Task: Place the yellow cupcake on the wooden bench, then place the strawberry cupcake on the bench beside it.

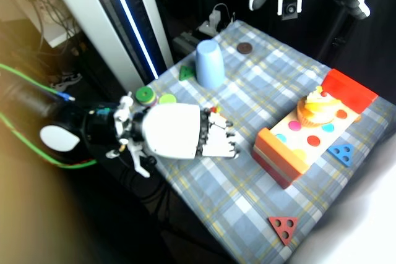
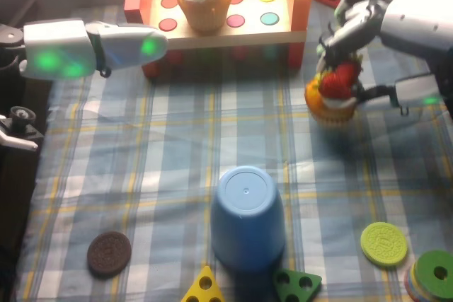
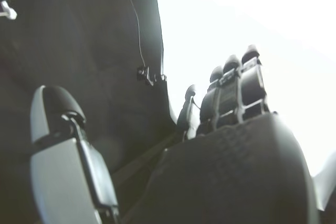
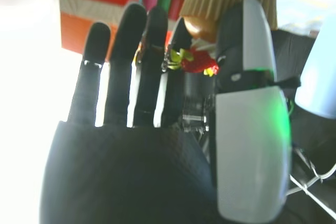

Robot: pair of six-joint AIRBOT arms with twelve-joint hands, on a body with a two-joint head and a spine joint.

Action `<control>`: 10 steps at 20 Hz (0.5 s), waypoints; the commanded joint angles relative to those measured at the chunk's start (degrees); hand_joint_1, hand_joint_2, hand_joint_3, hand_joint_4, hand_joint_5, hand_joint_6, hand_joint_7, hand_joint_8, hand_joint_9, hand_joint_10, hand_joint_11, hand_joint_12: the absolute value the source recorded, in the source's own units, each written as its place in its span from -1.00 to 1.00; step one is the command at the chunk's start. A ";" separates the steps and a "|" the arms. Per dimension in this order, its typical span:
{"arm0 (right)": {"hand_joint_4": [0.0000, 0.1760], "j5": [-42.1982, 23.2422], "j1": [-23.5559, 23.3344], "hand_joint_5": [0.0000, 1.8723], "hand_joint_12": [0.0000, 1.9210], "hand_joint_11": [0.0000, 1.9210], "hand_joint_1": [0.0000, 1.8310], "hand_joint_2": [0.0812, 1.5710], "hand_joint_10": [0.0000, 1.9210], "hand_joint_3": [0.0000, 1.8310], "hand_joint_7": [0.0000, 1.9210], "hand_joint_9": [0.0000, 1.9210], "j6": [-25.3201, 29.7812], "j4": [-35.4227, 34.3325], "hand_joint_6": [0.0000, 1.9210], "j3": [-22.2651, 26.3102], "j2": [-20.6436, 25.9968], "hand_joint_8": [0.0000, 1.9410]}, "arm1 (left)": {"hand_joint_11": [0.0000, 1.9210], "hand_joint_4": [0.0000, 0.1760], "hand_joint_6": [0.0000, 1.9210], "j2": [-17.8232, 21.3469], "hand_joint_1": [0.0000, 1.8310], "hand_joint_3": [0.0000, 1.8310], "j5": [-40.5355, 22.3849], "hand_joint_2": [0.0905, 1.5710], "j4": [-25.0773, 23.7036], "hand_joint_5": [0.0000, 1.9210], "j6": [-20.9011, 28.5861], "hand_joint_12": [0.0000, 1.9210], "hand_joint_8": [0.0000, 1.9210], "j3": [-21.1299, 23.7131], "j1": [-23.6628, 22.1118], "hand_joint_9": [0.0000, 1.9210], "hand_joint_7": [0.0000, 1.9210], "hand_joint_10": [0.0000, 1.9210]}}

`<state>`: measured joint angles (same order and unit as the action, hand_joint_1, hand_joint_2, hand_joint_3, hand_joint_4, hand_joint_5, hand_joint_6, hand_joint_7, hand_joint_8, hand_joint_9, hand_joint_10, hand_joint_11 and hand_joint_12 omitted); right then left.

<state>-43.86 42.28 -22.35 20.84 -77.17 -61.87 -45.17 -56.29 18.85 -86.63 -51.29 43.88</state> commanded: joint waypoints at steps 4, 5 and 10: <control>-1.00 -6.62 -0.87 0.12 0.37 -1.00 0.33 0.41 0.03 -1.00 -0.09 -0.46 0.55 -1.75 -0.22 -0.24 0.12 0.32 | -1.00 0.98 -1.00 0.05 -0.13 -1.00 -7.03 -0.04 -0.97 -1.00 0.73 -1.00 -1.00 0.08 -0.26 -1.00 -1.00 -1.00; -1.00 -7.41 -0.99 0.12 0.36 -0.98 0.33 0.41 -0.22 -1.00 -0.10 -0.41 0.93 -1.77 -0.15 -0.23 0.12 0.25 | -1.00 1.00 -1.00 0.05 -0.11 -0.99 -6.97 -0.03 -0.91 -1.00 0.73 -1.00 -1.00 0.08 -0.21 -1.00 -1.00 -1.00; -1.00 -16.71 -4.62 0.09 0.52 -1.00 0.32 0.43 -0.41 -1.00 -0.14 -0.36 3.49 -3.54 -0.08 -0.33 0.28 0.29 | -1.00 1.00 -1.00 0.06 -0.13 -1.00 -6.73 -0.06 -0.61 -1.00 1.00 -1.00 -1.00 0.08 0.34 -1.00 -1.00 -1.00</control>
<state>-51.70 38.26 -19.31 20.38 -77.28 -61.76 -45.19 -56.14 18.96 -86.21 -51.29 44.58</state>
